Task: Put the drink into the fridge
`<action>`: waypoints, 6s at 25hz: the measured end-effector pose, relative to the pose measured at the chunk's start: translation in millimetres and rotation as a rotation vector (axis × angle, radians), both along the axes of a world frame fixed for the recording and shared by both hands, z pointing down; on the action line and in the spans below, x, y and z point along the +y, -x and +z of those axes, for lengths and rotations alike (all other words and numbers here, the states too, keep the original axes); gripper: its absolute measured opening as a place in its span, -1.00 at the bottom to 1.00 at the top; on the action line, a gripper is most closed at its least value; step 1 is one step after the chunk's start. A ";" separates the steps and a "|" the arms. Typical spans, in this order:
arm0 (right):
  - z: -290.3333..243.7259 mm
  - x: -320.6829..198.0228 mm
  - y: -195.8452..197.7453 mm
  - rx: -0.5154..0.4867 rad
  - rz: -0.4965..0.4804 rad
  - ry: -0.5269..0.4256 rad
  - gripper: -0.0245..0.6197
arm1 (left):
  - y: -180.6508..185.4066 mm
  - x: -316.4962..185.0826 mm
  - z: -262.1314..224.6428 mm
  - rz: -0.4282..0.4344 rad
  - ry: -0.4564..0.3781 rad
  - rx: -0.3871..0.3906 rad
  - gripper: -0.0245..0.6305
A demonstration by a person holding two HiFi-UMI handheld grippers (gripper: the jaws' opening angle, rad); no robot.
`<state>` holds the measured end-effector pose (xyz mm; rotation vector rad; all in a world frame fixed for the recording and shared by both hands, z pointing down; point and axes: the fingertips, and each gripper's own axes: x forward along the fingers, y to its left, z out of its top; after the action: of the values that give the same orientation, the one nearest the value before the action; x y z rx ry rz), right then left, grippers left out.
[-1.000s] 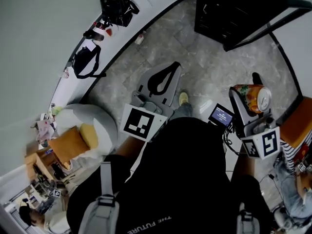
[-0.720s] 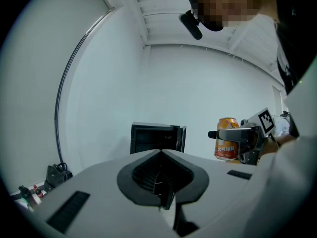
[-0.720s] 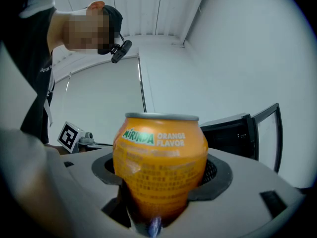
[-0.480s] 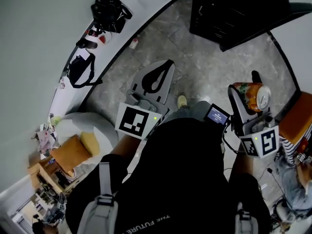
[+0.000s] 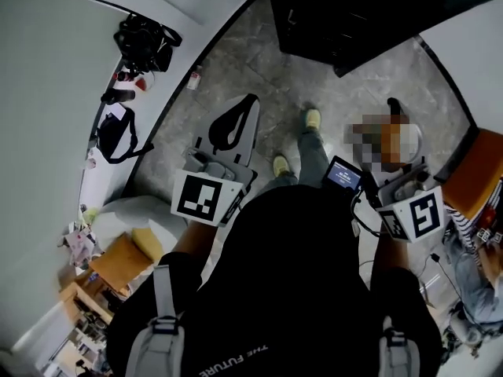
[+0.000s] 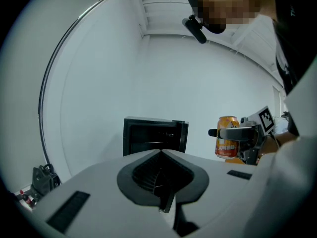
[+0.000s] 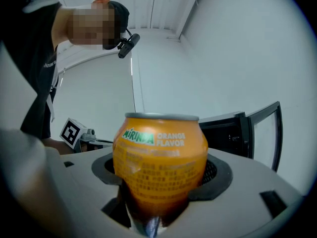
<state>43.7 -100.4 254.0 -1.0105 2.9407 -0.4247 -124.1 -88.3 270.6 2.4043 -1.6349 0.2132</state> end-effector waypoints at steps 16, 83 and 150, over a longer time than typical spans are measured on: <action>12.0 -140.1 -14.3 0.012 -0.018 -0.016 0.15 | -34.8 -135.7 -3.8 0.005 -0.029 -0.057 -0.88; 96.2 -249.6 55.4 0.207 0.164 -0.029 0.15 | 57.5 -239.0 55.7 0.170 0.050 0.023 -0.88; 322.0 -442.6 23.6 0.302 0.486 -0.042 0.15 | 47.6 -263.8 183.0 0.121 0.114 -0.074 -0.88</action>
<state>20.2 -543.0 575.9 -1.8585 2.7675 -0.2085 -171.7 -352.1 453.6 2.4374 -1.4650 0.4092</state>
